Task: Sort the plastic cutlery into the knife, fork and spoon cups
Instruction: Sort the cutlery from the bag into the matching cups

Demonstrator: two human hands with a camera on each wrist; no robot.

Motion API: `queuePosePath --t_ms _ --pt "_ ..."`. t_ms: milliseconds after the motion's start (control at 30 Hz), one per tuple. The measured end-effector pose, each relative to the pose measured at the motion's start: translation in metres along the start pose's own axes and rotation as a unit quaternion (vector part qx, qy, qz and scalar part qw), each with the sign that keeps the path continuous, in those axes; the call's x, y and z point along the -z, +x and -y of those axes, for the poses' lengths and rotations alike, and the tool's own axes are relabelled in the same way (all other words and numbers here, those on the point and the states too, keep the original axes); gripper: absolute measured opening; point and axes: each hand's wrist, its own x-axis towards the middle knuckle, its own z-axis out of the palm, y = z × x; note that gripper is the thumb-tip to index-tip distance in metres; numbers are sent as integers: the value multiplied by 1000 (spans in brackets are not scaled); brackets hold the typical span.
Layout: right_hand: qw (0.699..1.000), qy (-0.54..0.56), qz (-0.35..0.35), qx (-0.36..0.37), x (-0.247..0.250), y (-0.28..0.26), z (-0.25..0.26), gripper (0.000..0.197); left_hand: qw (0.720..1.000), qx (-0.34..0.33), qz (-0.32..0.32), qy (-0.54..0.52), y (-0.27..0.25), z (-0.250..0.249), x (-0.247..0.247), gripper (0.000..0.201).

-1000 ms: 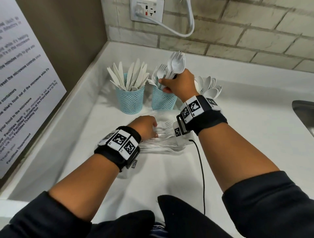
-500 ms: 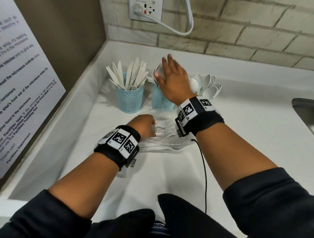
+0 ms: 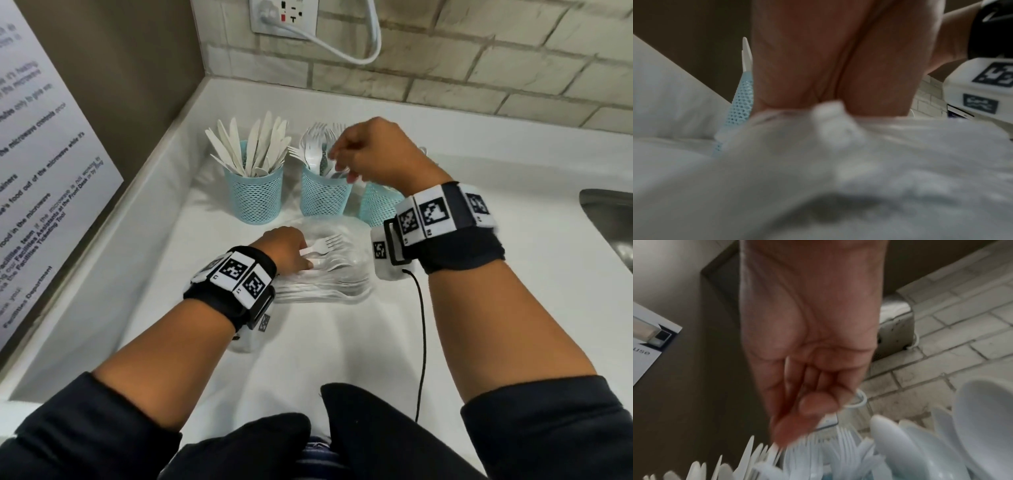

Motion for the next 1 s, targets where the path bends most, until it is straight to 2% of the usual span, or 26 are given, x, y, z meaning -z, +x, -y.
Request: queuePosePath --t_ms 100,167,267,700,1000 --pt "977 -75 178 -85 4 -14 0 15 1000 -1 13 8 0 0 0 44" --pt "954 -143 231 -127 -3 -17 -4 20 1000 0 19 13 0 -1 0 42" --pt "944 -196 218 -154 -17 -19 -16 25 1000 2 24 18 1 -1 -1 45" --pt "935 -215 252 -129 -34 -35 -33 45 999 -2 44 3 -1 0 -1 52" --pt "942 -196 216 -165 -37 -33 -39 35 999 -24 41 8 -2 -1 1 35"
